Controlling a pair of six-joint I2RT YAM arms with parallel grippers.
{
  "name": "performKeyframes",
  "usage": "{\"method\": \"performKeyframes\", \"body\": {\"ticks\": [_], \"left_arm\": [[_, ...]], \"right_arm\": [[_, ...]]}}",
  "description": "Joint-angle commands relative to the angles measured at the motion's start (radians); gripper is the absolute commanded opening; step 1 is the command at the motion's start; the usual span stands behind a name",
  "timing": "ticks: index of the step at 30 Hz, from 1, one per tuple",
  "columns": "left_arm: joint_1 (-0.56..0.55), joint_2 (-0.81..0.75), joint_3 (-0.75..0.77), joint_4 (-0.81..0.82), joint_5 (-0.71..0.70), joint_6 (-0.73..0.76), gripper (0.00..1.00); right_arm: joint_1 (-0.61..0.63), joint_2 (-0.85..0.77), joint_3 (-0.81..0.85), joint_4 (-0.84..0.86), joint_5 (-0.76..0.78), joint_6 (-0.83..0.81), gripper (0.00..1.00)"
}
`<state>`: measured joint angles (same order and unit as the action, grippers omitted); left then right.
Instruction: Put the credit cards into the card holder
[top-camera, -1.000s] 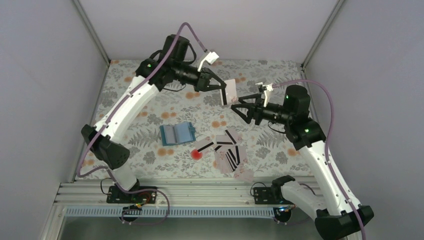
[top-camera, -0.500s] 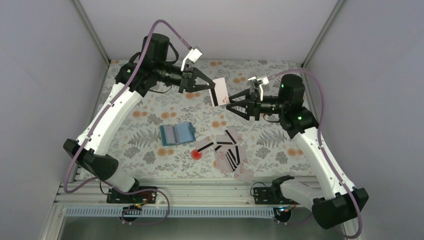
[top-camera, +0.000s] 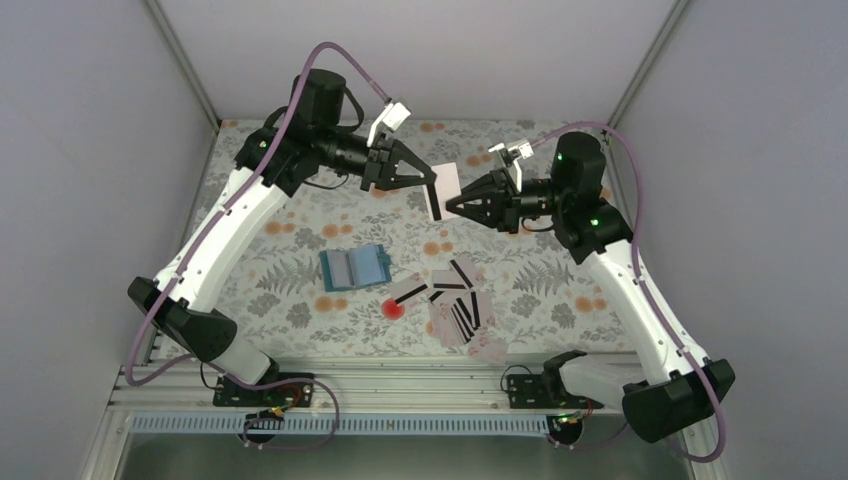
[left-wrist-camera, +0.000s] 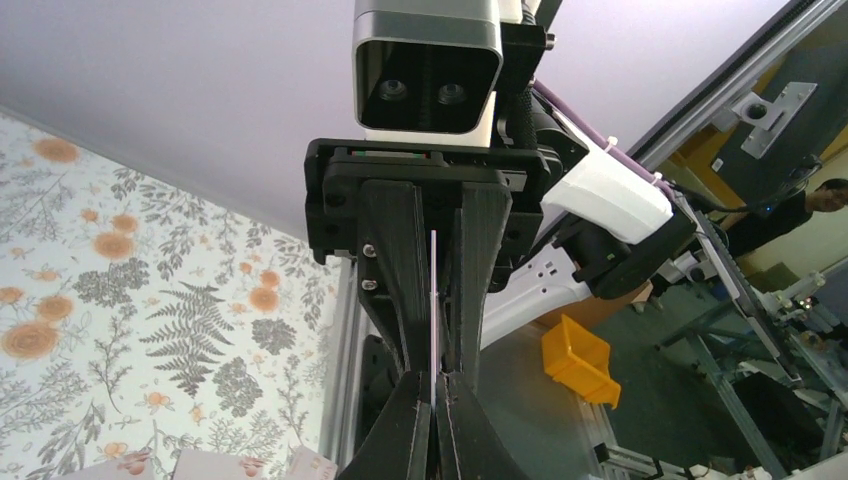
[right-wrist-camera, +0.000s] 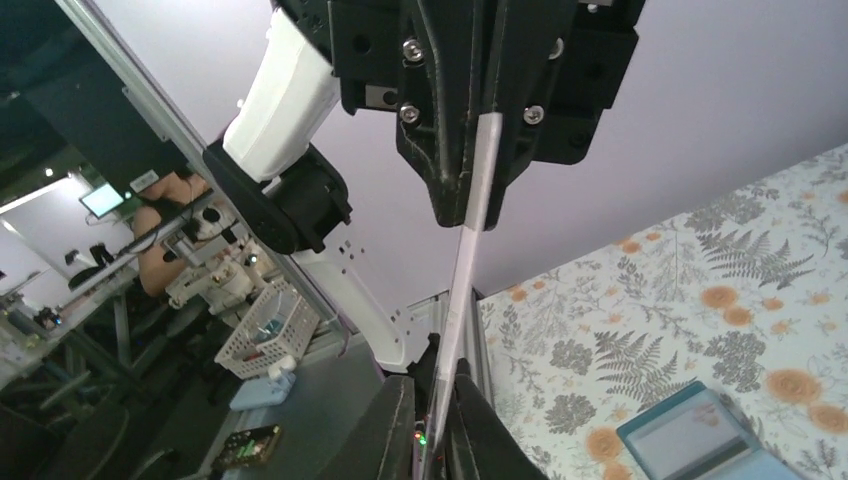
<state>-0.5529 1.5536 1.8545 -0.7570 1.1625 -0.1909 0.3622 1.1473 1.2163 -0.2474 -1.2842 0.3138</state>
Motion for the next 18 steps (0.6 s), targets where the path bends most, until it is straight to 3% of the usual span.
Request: {"method": "performKeyframes", "body": {"ticks": [1,6,7,9,11,14,18], "left_arm": [[-0.006,0.008,0.016,0.006,0.015,0.016,0.02],[-0.010,0.004,0.001,0.006,-0.023,0.008,0.05],[-0.011,-0.001,-0.003,0.018,-0.031,-0.001,0.18],[-0.010,-0.014,-0.007,0.035,-0.078,-0.018,0.53],[-0.010,-0.036,-0.021,0.065,-0.110,-0.035,0.67],[-0.007,-0.073,-0.040,0.107,-0.151,-0.059,0.72],[0.000,-0.130,-0.094,0.199,-0.208,-0.125,0.71]], "right_arm": [[0.021,-0.005,0.029,0.019,-0.033,0.012,0.05],[0.038,-0.003,0.032,0.022,-0.043,0.015,0.03],[0.039,-0.003,0.034,0.022,-0.035,0.015,0.03],[0.041,-0.001,0.039,0.023,-0.015,0.021,0.03],[0.041,0.001,0.050,0.027,0.013,0.029,0.03],[0.041,0.004,0.065,0.046,0.060,0.059,0.03],[0.041,0.001,0.086,0.099,0.165,0.140,0.03]]}}
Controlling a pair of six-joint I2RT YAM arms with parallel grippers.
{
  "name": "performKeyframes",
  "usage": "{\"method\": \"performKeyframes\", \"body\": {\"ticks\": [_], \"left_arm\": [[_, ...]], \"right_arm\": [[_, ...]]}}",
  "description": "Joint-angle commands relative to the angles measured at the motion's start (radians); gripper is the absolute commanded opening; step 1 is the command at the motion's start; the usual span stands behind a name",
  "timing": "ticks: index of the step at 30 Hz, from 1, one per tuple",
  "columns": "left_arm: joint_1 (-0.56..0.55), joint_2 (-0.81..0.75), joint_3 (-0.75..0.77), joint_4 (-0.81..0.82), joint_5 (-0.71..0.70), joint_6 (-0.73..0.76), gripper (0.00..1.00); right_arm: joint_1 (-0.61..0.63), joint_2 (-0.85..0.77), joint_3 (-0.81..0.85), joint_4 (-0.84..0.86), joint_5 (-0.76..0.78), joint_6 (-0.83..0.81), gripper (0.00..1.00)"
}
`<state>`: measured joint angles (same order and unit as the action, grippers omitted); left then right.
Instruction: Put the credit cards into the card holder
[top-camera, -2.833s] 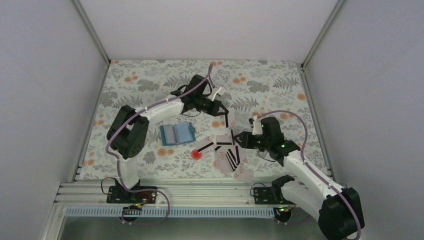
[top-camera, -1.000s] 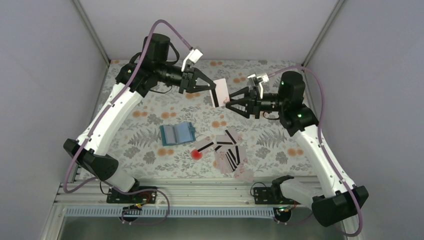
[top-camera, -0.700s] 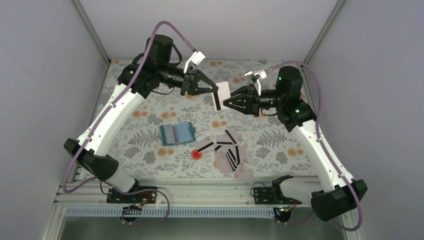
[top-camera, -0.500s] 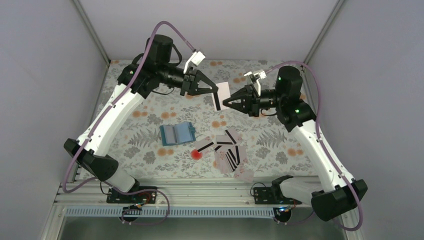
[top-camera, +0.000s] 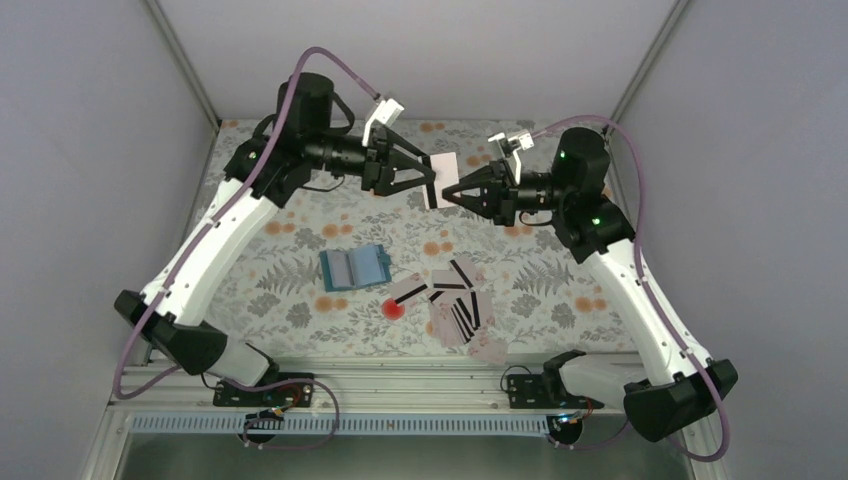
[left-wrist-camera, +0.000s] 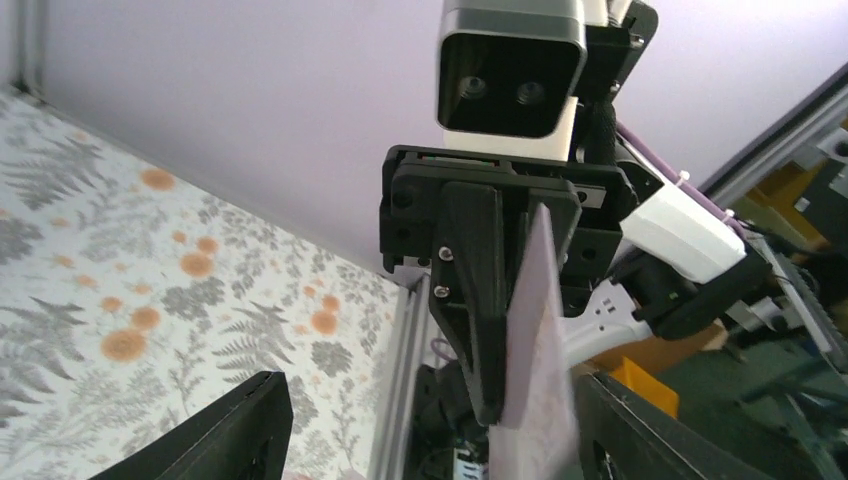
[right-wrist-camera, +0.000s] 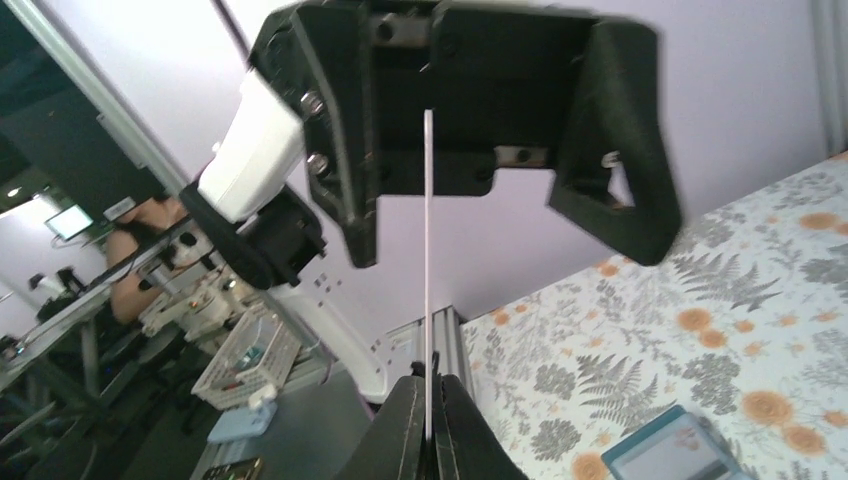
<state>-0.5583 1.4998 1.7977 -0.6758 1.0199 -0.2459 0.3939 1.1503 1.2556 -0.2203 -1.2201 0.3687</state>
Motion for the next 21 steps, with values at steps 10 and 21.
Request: {"method": "performKeyframes", "body": {"ticks": [10,21], "left_arm": [[0.006,-0.145,-0.162,0.309,-0.068,-0.182,0.46],[0.003,-0.143,-0.173,0.389,-0.080,-0.229,0.16]], "right_arm": [[0.021,0.035,0.100,0.159,0.114,0.202,0.03],[0.034,0.048,0.109,0.171,0.104,0.203,0.03]]}}
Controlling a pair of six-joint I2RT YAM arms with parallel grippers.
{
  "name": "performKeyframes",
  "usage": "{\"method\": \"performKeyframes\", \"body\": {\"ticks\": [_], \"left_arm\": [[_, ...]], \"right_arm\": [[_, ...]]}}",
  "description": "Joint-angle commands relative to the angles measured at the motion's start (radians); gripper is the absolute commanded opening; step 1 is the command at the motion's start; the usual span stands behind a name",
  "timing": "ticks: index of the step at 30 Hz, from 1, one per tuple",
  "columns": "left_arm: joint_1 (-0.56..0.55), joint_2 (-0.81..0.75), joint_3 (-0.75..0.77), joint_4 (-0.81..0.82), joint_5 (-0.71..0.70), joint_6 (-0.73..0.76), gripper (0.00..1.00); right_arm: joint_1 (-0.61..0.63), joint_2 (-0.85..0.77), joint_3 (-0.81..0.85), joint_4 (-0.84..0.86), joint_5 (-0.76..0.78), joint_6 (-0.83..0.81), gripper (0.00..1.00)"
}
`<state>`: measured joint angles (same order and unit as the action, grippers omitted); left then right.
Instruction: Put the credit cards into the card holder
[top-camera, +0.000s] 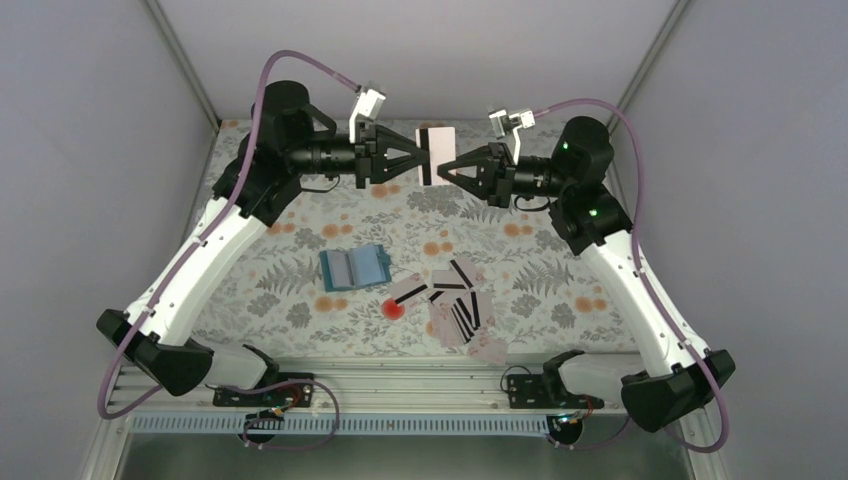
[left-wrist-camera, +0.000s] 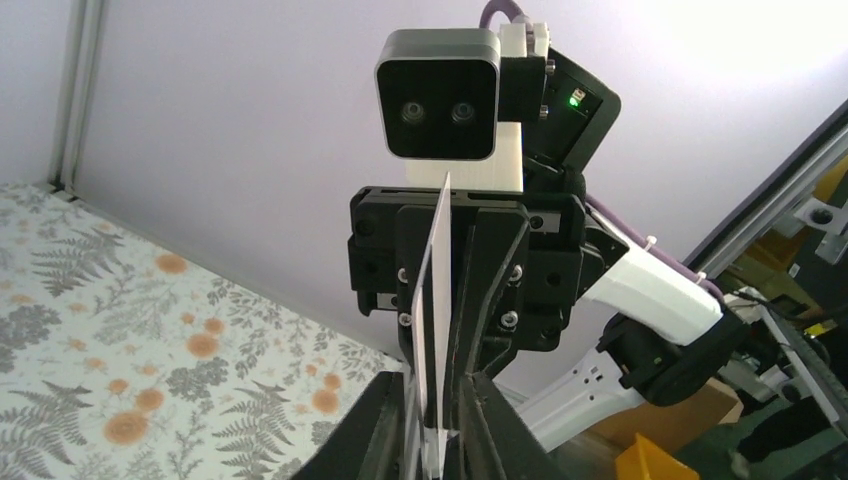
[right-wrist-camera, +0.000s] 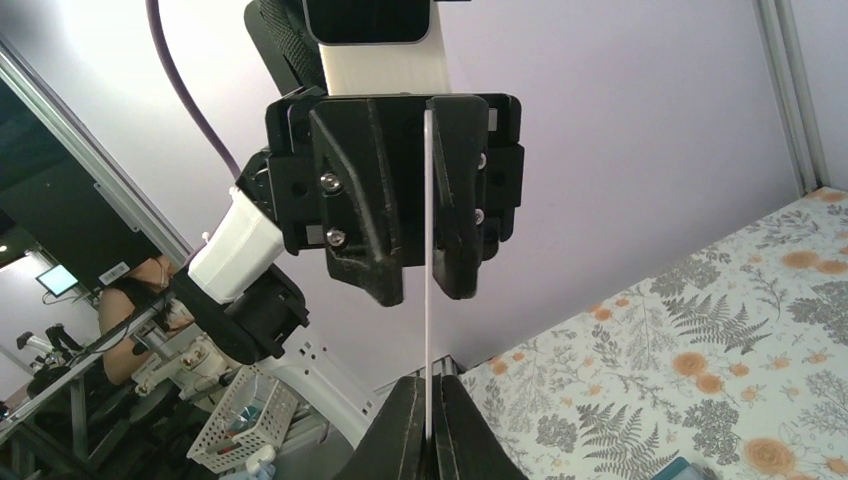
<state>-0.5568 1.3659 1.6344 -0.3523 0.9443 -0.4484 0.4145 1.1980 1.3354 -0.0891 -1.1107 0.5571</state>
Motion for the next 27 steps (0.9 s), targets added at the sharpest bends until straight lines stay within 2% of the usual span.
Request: {"method": "performKeyframes", "body": {"ticks": [1,4,9,10,11,13,14,16,20,27], "left_arm": [[0.002,-0.007,-0.012,0.066,-0.004,-0.026,0.13],[0.001,-0.010,-0.022,0.069,-0.004,-0.028,0.03],[0.001,-0.013,-0.020,0.045,-0.034,-0.027,0.02],[0.001,-0.007,-0.007,0.007,-0.052,-0.016,0.03],[0.001,0.000,0.005,-0.030,-0.068,-0.005,0.02],[0.004,0.005,0.013,-0.095,-0.094,0.012,0.02],[0.009,0.004,0.008,-0.123,-0.102,0.021,0.02],[0.026,-0.003,-0.005,-0.182,-0.128,0.040,0.02],[0.130,-0.040,-0.079,-0.280,-0.144,0.058,0.02],[0.305,-0.064,-0.287,-0.412,-0.155,0.139,0.02]], "right_arm": [[0.015,0.001,0.028,0.042,-0.006,0.016,0.03],[0.015,0.004,0.030,0.049,-0.006,0.020,0.03],[0.016,0.010,0.034,0.051,-0.001,0.011,0.06],[0.016,0.013,0.041,0.029,0.010,-0.007,0.13],[0.017,0.016,0.053,-0.003,0.020,-0.034,0.26],[0.016,0.028,0.074,-0.099,0.038,-0.097,0.60],[0.017,0.034,0.083,-0.137,0.052,-0.125,0.72],[0.016,0.035,0.080,-0.191,0.085,-0.169,0.83],[0.016,0.035,0.046,-0.273,0.191,-0.213,0.88],[0.015,0.077,-0.043,-0.373,0.383,-0.216,0.87]]}}
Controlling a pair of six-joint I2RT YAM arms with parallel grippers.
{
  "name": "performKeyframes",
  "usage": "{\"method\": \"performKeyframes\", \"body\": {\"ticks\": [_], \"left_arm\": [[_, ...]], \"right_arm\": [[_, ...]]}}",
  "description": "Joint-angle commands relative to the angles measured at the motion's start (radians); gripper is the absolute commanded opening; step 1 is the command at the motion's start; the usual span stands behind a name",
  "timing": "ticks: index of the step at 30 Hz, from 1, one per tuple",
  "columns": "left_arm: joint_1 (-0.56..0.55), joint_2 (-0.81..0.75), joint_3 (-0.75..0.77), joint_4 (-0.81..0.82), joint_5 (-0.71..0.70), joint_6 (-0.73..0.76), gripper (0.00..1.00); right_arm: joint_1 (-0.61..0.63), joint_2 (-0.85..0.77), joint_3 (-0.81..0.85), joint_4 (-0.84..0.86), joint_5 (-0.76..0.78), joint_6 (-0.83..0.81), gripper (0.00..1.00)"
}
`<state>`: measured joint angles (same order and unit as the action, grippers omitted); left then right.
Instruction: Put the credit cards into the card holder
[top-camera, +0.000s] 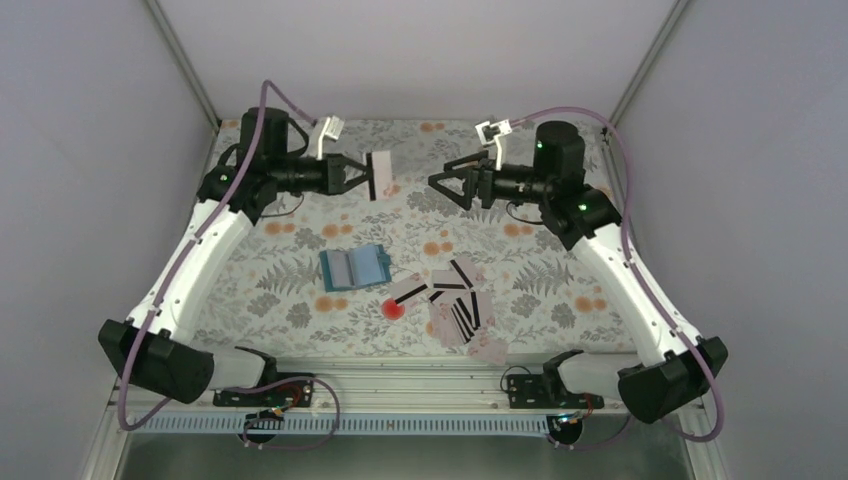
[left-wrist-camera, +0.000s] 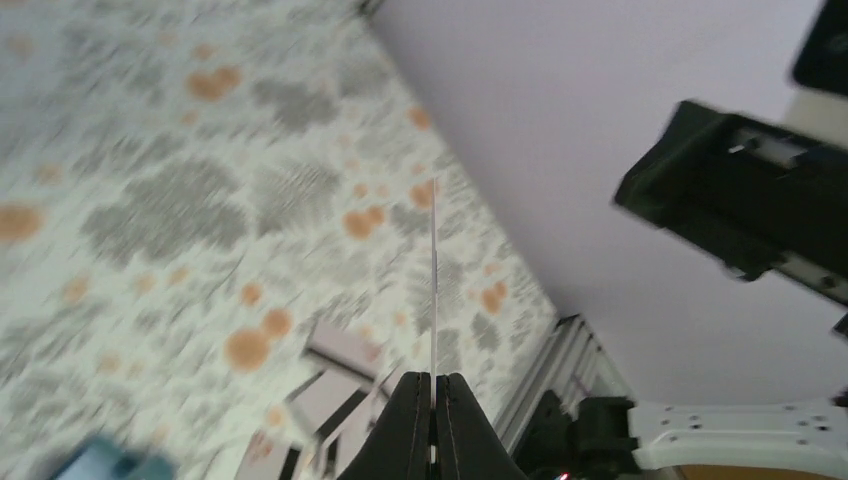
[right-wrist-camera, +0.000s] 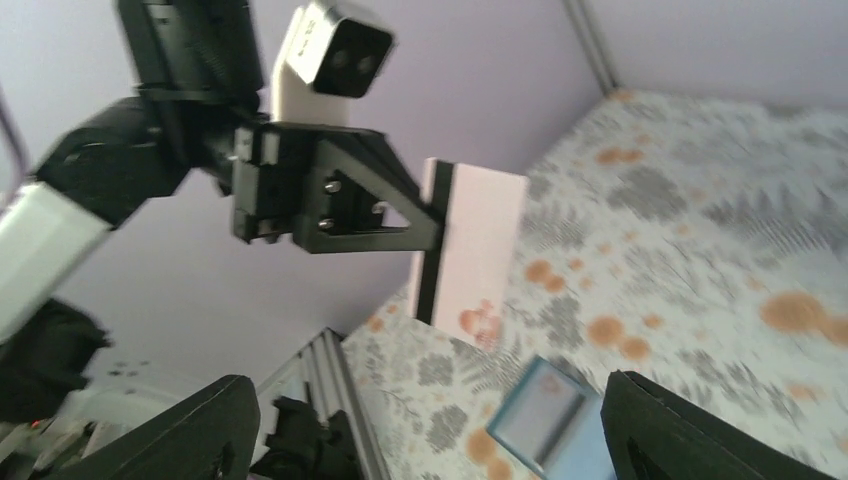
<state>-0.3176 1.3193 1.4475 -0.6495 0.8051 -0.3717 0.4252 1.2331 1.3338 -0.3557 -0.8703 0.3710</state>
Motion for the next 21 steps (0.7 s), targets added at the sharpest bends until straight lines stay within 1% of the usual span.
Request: {"method": "performKeyframes", "body": {"ticks": [1,4,6,8,12,15,21], "left_arm": [[0.095,-0.021,-0.154,-0.116,-0.016,0.067,0.02],[0.190,-0.028,-0.261,-0.108,0.009,0.080,0.02],[0.228,-0.021,-0.309,-0.101,0.018,0.095,0.02],[0.246,-0.005,-0.342,-0.095,0.006,0.105,0.03],[0.282,0.021,-0.428,-0.036,0.028,0.107,0.02],[0.297,0.055,-0.466,-0.018,0.037,0.129,0.02],[0.300,0.116,-0.511,-0.018,0.046,0.178,0.03]], "right_arm": [[0.005,0.053,-0.052,-0.118,0.155,-0.032,0.86],[0.005,0.070,-0.083,-0.126,0.162,-0.030,0.86],[0.006,0.080,-0.105,-0.126,0.169,-0.020,0.86],[0.006,0.097,-0.125,-0.126,0.167,-0.009,0.85],[0.006,0.151,-0.162,-0.118,0.145,0.013,0.83],[0.013,0.207,-0.175,-0.117,0.154,0.004,0.80],[0.117,0.351,-0.141,-0.111,0.246,-0.032,0.74]]}}
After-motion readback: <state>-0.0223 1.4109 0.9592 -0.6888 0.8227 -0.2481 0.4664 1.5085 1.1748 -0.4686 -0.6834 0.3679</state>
